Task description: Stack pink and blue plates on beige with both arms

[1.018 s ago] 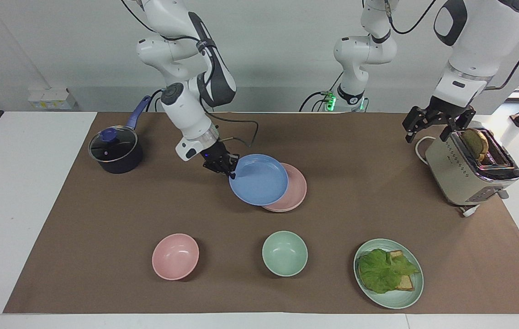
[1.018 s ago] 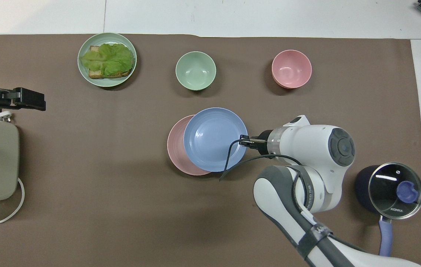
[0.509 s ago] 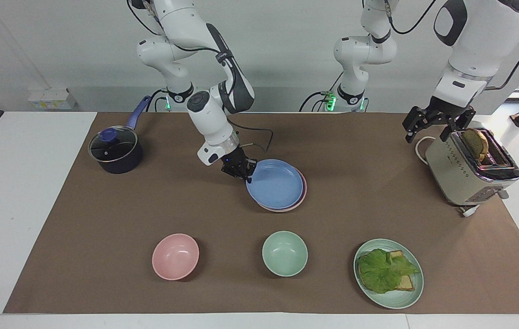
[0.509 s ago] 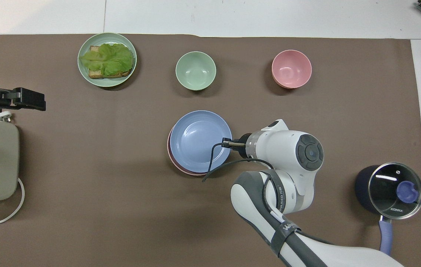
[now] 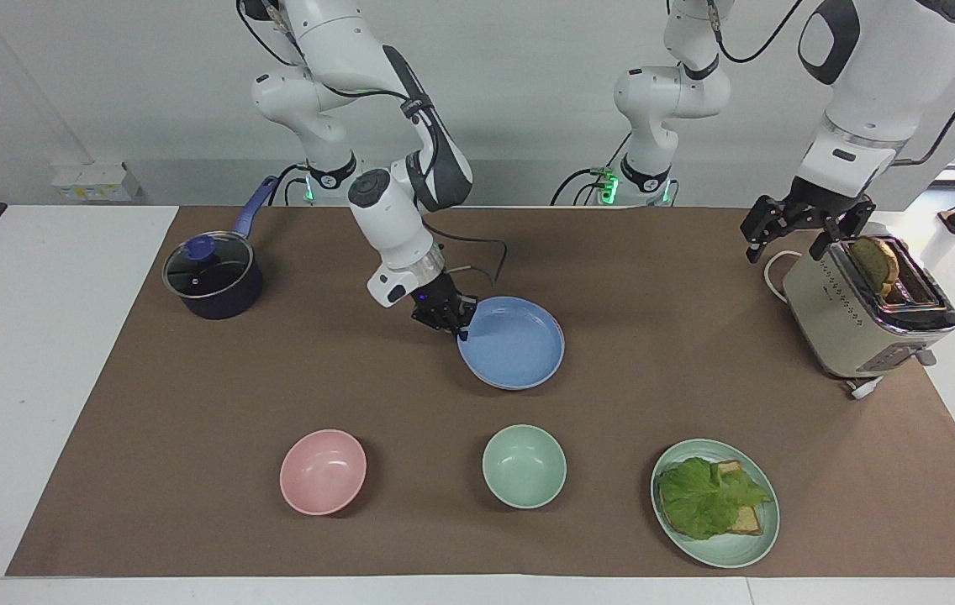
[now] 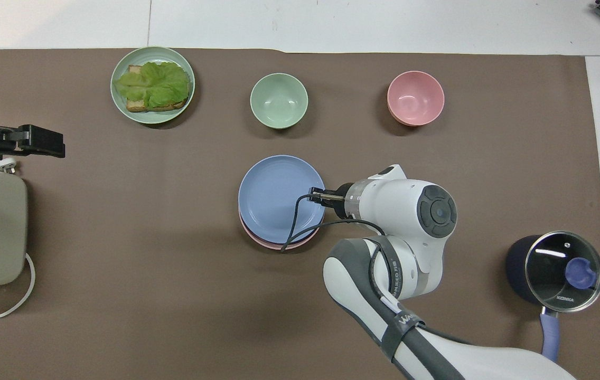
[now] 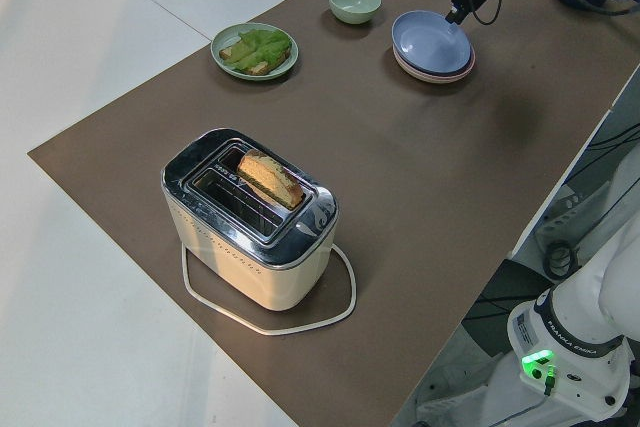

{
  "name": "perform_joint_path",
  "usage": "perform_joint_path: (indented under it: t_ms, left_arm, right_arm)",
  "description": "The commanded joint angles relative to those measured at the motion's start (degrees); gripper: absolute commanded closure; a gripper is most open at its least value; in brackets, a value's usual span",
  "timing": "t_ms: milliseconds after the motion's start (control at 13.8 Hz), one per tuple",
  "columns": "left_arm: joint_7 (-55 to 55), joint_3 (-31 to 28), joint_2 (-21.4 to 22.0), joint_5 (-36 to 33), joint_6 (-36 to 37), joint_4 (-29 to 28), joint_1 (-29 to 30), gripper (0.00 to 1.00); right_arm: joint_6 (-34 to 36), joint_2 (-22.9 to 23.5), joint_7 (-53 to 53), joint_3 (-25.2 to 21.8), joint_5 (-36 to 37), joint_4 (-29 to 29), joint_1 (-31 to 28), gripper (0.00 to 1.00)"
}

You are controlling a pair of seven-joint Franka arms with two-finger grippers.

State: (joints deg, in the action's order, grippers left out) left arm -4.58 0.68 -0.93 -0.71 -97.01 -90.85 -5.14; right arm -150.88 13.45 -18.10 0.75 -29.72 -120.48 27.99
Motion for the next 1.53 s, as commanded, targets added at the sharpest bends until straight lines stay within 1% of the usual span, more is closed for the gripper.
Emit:
perform_joint_path:
  t_ms: [0, 291, 436, 509, 727, 945, 1018, 1091, 1164, 1309, 1455]
  left_arm:
    - [0.5, 0.3, 0.3, -0.5, 0.9, 0.2, 0.4, 0.0]
    - [0.6, 0.2, 0.3, -0.5, 0.9, 0.2, 0.4, 0.0]
    - [0.5, 0.2, 0.3, -0.5, 0.9, 0.2, 0.4, 0.0]
    - [0.6, 0.2, 0.3, -0.5, 0.9, 0.2, 0.5, 0.0]
    - [0.6, 0.3, 0.3, -0.5, 0.9, 0.2, 0.5, 0.0]
    - [0.6, 0.3, 0.3, -0.5, 0.9, 0.2, 0.5, 0.0]
    - [0.5, 0.2, 0.3, -0.5, 0.9, 0.2, 0.5, 0.0]
    - [0.6, 0.3, 0.3, -0.5, 0.9, 0.2, 0.7, 0.0]
    - [0.6, 0.3, 0.3, -0.5, 0.9, 0.2, 1.2, 0.0]
    - [0.6, 0.3, 0.3, -0.5, 0.9, 0.2, 2.1, 0.0]
    - [0.5, 0.2, 0.3, -0.5, 0.9, 0.2, 2.4, 0.0]
  right_arm:
    - [0.6, 0.3, -2.4, -0.2, -1.5, 0.6, 0.7, 0.0]
    - [2.1, -0.4, -4.0, -0.4, -0.6, 0.6, 0.8, 0.0]
    - [5.6, -3.8, -4.0, -1.4, 0.4, 0.6, -0.8, 0.0]
    - [8.6, -6.2, -4.0, -1.5, 2.9, 0.7, -3.8, 0.0]
    - [16.7, -12.5, -4.0, -1.4, 16.5, 1.1, -11.4, 0.0]
    - [22.5, -16.6, -2.5, -1.3, 23.3, 2.0, -18.6, 0.0]
    - [25.2, -17.8, -0.8, -1.3, 24.4, 3.3, -21.2, 0.0]
    - [29.9, -18.5, 1.5, -1.4, 25.0, 5.7, -23.2, 0.0]
    - [35.3, -18.6, 3.4, -1.4, 25.5, 9.3, -25.1, 0.0]
    - [46.2, -17.8, 6.7, -1.1, 29.0, 18.6, -28.4, 0.0]
    - [52.9, -16.3, 7.9, -1.2, 31.5, 24.9, -28.7, 0.0]
